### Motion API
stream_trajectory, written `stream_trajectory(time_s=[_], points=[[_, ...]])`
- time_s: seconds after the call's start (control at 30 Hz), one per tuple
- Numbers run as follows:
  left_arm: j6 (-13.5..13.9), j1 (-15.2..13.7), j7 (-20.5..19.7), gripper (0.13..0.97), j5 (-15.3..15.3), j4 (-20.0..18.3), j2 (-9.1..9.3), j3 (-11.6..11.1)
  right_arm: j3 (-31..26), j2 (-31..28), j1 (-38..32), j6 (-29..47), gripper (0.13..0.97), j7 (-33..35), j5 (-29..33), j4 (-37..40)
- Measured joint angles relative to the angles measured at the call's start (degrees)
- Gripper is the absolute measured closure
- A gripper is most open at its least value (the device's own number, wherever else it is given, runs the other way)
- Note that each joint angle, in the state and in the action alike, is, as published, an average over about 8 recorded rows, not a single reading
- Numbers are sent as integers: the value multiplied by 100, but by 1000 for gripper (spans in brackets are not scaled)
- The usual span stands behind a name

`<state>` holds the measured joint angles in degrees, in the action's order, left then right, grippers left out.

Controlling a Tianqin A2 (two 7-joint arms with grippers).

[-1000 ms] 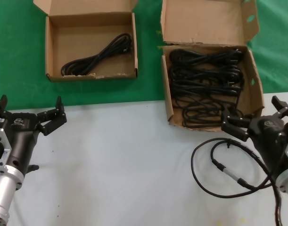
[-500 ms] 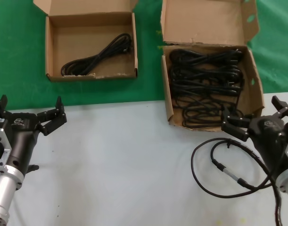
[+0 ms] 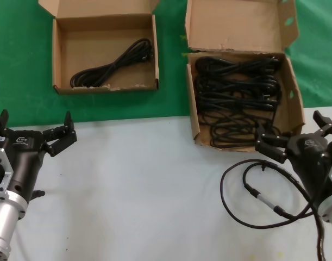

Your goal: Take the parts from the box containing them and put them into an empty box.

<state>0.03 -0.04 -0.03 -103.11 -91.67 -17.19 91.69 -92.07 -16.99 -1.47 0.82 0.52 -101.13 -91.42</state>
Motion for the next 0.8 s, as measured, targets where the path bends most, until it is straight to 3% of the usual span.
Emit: stream_trajectory(time_s=[0.8], points=[[0,0,0,132,0,0,0,0,0,0,0,0,129,0,0,0]])
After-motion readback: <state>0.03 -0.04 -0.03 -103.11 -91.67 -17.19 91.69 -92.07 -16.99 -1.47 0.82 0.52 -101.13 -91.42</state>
